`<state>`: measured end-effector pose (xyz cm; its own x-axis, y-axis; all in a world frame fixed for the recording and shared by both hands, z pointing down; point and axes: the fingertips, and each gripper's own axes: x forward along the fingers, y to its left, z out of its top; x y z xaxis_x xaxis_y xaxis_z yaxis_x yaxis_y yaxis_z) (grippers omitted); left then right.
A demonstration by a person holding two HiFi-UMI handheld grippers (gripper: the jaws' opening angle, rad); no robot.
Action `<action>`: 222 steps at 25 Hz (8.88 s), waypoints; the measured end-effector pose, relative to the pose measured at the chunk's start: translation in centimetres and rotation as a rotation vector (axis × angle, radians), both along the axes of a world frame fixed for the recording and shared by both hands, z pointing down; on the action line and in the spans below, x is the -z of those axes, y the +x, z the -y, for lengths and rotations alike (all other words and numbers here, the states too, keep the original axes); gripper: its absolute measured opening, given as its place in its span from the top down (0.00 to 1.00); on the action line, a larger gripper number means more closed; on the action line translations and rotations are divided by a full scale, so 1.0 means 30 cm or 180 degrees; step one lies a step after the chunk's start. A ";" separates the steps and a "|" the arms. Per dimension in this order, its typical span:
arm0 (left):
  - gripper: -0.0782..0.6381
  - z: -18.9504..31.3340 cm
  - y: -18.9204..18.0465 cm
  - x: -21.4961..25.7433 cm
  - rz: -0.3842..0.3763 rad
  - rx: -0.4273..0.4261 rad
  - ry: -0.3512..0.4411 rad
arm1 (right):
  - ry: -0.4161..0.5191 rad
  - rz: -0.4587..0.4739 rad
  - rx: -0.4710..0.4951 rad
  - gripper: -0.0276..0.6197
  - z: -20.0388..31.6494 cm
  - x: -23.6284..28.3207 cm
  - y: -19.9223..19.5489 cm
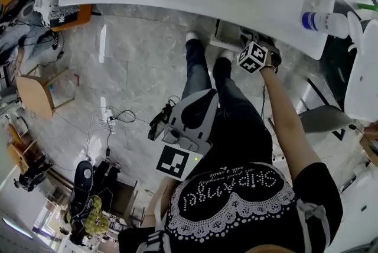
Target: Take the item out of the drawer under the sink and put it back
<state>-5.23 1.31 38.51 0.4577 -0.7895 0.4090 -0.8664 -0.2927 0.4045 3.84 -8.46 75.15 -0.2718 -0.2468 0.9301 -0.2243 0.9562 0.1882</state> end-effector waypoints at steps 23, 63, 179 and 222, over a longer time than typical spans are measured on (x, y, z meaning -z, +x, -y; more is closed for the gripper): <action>0.88 0.027 -0.035 -0.021 -0.0088 0.0113 -0.0088 | -0.0231 -0.0311 -0.0037 0.92 0.012 -0.083 0.013; 0.89 -0.015 0.149 0.121 -0.0122 -0.0298 0.0711 | 0.0586 0.0784 -0.0582 0.92 -0.162 0.456 0.092; 0.89 0.042 0.322 0.201 -0.0392 -0.1205 0.1216 | 0.1458 0.3507 -0.2324 0.92 -0.309 1.434 0.267; 0.89 0.040 0.065 0.197 -0.0424 -0.1205 0.0972 | 0.1753 0.3379 -0.2519 0.92 -0.341 1.432 0.040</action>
<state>-3.29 0.11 32.59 0.7676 -0.6324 0.1039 -0.6232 -0.6987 0.3513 5.04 1.78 32.19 -0.3881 -0.9144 0.1156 -0.9202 0.3774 -0.1038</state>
